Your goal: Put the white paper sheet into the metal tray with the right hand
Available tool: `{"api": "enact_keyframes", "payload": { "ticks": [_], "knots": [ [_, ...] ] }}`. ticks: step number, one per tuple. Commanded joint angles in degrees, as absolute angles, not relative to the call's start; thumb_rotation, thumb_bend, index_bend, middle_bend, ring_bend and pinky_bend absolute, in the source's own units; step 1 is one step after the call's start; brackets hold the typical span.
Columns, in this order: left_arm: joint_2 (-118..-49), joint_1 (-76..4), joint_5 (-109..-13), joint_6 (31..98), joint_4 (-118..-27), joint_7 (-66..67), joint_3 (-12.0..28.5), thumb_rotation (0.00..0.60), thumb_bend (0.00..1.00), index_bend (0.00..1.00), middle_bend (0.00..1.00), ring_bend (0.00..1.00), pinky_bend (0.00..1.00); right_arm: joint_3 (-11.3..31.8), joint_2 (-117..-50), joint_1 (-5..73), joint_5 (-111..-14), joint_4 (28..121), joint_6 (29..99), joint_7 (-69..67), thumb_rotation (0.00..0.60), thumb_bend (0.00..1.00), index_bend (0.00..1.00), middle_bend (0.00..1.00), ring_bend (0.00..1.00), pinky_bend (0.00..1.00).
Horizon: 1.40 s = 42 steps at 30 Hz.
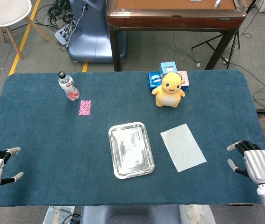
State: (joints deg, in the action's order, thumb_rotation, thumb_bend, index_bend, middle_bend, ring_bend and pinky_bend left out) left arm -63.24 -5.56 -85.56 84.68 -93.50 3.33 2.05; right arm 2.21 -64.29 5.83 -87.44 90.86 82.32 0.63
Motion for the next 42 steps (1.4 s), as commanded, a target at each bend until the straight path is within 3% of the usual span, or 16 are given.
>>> {"api": "enact_keyframes", "payload": {
  "ticks": [1, 7, 10, 16, 18, 23, 27, 42],
  "knots": [
    [-63.11, -5.52, -85.67, 84.76, -93.66, 3.33, 2.04, 0.600, 0.09, 0.28, 0.38, 0.37, 0.57, 2.05, -64.30, 5.78, -87.69, 90.95, 82.42, 0.67, 0.600, 0.32, 0.43, 0.41, 0.30, 0.39],
    [-62.83, -5.46, -85.69, 84.73, -93.68, 2.78, 2.01, 0.600, 0.09, 0.28, 0.38, 0.37, 0.57, 2.08, -64.52, 5.95, -87.32, 90.97, 81.95, 1.39, 0.600, 0.32, 0.43, 0.41, 0.30, 0.39],
    [-62.70, -5.42, -85.46, 84.65, -93.65, 2.49, 2.07, 0.600, 0.09, 0.28, 0.38, 0.37, 0.57, 2.30, -65.04, 5.94, -87.34, 90.79, 82.38, 2.24, 0.600, 0.32, 0.43, 0.42, 0.33, 0.45],
    [-62.26, -5.30, -86.02, 85.01, -94.09, 2.01, 1.95, 0.600, 0.09, 0.28, 0.38, 0.37, 0.57, 2.54, -66.78, 5.84, -88.58, 90.19, 84.19, 5.31, 0.600, 0.19, 0.43, 0.57, 0.58, 0.73],
    [-62.13, -5.21, -86.06, 85.15, -94.11, 1.86, 1.94, 0.600, 0.09, 0.28, 0.38, 0.37, 0.57, 2.58, -67.54, 6.20, -89.52, 89.89, 84.46, 6.45, 0.600, 0.12, 0.43, 0.70, 0.72, 0.85],
    [-61.65, -5.01, -85.66, 85.30, -94.58, 1.46, 2.10, 0.600, 0.09, 0.28, 0.38, 0.37, 0.57, 2.60, -68.16, 8.28, -90.38, 90.37, 81.74, 11.34, 0.600, 0.00, 0.43, 0.91, 0.90, 0.98],
    [-61.16, -4.75, -85.63, 85.85, -95.12, 1.38, 2.24, 0.600, 0.09, 0.28, 0.38, 0.37, 0.57, 2.37, -68.68, 9.80, -89.96, 91.44, 78.73, 14.22, 0.600, 0.00, 0.42, 1.00, 0.99, 1.00],
    [-60.23, -4.33, -85.33, 86.34, -95.93, 1.01, 2.49, 0.600, 0.09, 0.29, 0.38, 0.37, 0.57, -0.23, -74.81, 12.65, -90.34, 89.78, 72.48, 20.82, 0.600, 0.00, 0.35, 1.00, 1.00, 1.00]
  ]
}}
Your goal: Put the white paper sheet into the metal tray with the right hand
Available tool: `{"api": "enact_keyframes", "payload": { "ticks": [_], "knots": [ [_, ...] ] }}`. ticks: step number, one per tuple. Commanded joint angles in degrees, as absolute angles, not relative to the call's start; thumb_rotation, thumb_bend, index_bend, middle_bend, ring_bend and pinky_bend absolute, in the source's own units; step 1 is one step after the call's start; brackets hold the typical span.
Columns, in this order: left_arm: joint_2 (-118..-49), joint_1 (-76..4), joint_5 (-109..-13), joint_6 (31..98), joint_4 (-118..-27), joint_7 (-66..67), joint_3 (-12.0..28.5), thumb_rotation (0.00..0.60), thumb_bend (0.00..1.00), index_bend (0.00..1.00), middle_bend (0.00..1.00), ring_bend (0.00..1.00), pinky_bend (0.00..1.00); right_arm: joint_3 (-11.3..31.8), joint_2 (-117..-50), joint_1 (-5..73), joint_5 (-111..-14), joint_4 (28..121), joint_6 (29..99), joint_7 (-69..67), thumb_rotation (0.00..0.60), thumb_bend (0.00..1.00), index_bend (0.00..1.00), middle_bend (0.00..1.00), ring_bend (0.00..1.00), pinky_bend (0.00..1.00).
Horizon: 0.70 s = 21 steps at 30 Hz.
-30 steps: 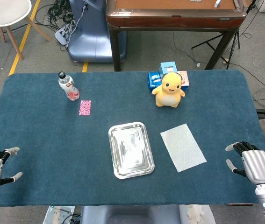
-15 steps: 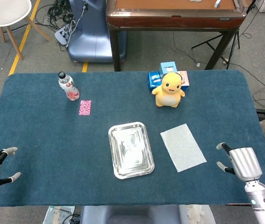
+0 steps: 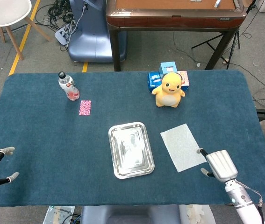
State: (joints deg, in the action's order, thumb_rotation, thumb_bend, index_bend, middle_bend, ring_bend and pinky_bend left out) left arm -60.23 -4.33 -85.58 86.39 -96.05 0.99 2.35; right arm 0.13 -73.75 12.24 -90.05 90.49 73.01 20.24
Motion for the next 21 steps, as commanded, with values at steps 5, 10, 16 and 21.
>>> {"api": "enact_keyframes", "payload": {
  "ticks": [5, 10, 16, 21],
  "knots": [
    [-60.29, -4.41, -84.27, 85.82, -95.43, 0.66, 2.86, 0.600, 0.09, 0.29, 0.38, 0.37, 0.57, -1.02, -77.40, 13.48, -90.89, 87.52, 71.06, 22.07, 0.600, 0.00, 0.35, 1.00, 1.00, 1.00],
    [-60.30, -4.50, -83.75, 85.43, -95.19, 0.48, 3.04, 0.600, 0.09, 0.30, 0.38, 0.37, 0.57, -1.46, -79.45, 14.06, -91.09, 85.43, 70.24, 22.41, 0.600, 0.00, 0.35, 1.00, 1.00, 1.00],
    [-60.34, -4.49, -83.44, 85.33, -95.01, 0.41, 3.19, 0.600, 0.09, 0.30, 0.38, 0.37, 0.57, -1.72, -81.10, 14.35, -91.73, 83.65, 70.61, 22.64, 0.600, 0.00, 0.35, 1.00, 1.00, 1.00],
    [-60.30, -4.38, -83.24, 85.60, -94.91, 0.11, 3.43, 0.600, 0.09, 0.31, 0.38, 0.37, 0.57, -1.97, -82.73, 14.43, -92.12, 81.50, 70.97, 23.36, 0.600, 0.00, 0.35, 1.00, 1.00, 1.00]
  ]
}}
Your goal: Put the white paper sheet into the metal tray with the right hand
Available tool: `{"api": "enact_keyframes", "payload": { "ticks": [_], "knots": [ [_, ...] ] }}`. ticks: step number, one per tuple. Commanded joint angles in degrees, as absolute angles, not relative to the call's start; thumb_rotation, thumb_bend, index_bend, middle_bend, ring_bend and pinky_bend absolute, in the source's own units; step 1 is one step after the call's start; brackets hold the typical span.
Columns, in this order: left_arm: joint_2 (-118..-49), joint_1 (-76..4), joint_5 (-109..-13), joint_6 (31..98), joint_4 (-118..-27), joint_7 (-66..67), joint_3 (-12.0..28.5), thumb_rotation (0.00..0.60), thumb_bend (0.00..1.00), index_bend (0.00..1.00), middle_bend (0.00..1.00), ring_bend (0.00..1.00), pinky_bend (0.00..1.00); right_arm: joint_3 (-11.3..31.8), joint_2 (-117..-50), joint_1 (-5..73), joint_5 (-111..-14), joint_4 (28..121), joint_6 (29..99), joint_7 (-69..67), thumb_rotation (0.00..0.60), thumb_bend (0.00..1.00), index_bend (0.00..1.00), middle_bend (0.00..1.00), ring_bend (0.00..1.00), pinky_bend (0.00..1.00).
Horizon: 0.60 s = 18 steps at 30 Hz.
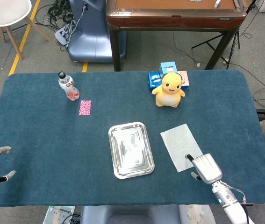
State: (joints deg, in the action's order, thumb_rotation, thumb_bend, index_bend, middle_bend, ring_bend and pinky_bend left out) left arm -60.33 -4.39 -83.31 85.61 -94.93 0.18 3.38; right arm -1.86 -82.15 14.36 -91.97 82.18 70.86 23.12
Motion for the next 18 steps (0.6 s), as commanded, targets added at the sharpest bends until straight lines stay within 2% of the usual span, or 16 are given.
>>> {"api": "enact_keyframes", "payload": {
  "ticks": [1, 18],
  "knots": [
    [-60.29, -4.37, -83.18, 85.58, -94.90, 0.09, 3.44, 0.600, 0.09, 0.31, 0.38, 0.37, 0.57, -1.99, -83.01, 14.47, -92.16, 81.16, 71.00, 23.39, 0.600, 0.00, 0.35, 1.00, 1.00, 1.00],
    [-59.85, -4.24, -82.53, 85.50, -94.72, -1.03, 3.86, 0.600, 0.09, 0.33, 0.38, 0.37, 0.57, -1.89, -87.92, 15.55, -92.91, 75.67, 71.47, 23.70, 0.600, 0.00, 0.35, 1.00, 1.00, 1.00]
  ]
}}
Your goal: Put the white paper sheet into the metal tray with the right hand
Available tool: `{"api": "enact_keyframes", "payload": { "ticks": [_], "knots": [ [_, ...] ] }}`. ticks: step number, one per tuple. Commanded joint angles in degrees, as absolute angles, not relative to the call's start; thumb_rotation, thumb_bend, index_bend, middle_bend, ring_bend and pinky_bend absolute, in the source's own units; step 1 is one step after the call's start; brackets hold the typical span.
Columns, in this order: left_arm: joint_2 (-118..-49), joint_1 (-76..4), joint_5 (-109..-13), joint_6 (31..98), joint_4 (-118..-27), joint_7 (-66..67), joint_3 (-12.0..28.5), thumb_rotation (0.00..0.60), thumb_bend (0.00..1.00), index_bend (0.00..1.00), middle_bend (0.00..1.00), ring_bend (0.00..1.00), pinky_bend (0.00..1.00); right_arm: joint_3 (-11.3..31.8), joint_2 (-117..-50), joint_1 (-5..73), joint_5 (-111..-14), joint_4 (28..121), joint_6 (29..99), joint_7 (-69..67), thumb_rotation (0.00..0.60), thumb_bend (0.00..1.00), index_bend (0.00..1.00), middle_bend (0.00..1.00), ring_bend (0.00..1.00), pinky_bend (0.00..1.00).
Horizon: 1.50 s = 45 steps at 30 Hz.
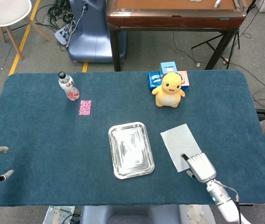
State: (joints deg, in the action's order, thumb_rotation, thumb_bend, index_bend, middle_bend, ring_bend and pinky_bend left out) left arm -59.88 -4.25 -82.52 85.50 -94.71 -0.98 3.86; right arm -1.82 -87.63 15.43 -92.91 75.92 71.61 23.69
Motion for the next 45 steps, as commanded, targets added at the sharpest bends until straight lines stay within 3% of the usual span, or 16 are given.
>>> {"api": "enact_keyframes", "payload": {
  "ticks": [1, 34, 45],
  "knots": [
    [-59.84, -4.24, -82.54, 85.47, -94.73, -1.05, 3.84, 0.600, 0.09, 0.33, 0.38, 0.37, 0.57, -1.94, -88.11, 15.61, -92.93, 75.51, 71.40, 23.67, 0.600, 0.00, 0.35, 1.00, 1.00, 1.00],
    [-59.53, -4.12, -82.40, 85.38, -94.82, -1.65, 4.01, 0.600, 0.09, 0.34, 0.38, 0.37, 0.57, -1.95, -93.59, 16.73, -93.40, 68.17, 72.56, 22.84, 0.600, 0.00, 0.35, 1.00, 1.00, 1.00],
    [-59.48, -4.14, -82.49, 85.28, -94.86, -1.73, 3.96, 0.600, 0.09, 0.34, 0.38, 0.37, 0.57, -2.15, -94.12, 16.87, -94.20, 67.16, 73.92, 21.30, 0.600, 0.24, 0.35, 1.00, 1.00, 1.00]
  ]
}}
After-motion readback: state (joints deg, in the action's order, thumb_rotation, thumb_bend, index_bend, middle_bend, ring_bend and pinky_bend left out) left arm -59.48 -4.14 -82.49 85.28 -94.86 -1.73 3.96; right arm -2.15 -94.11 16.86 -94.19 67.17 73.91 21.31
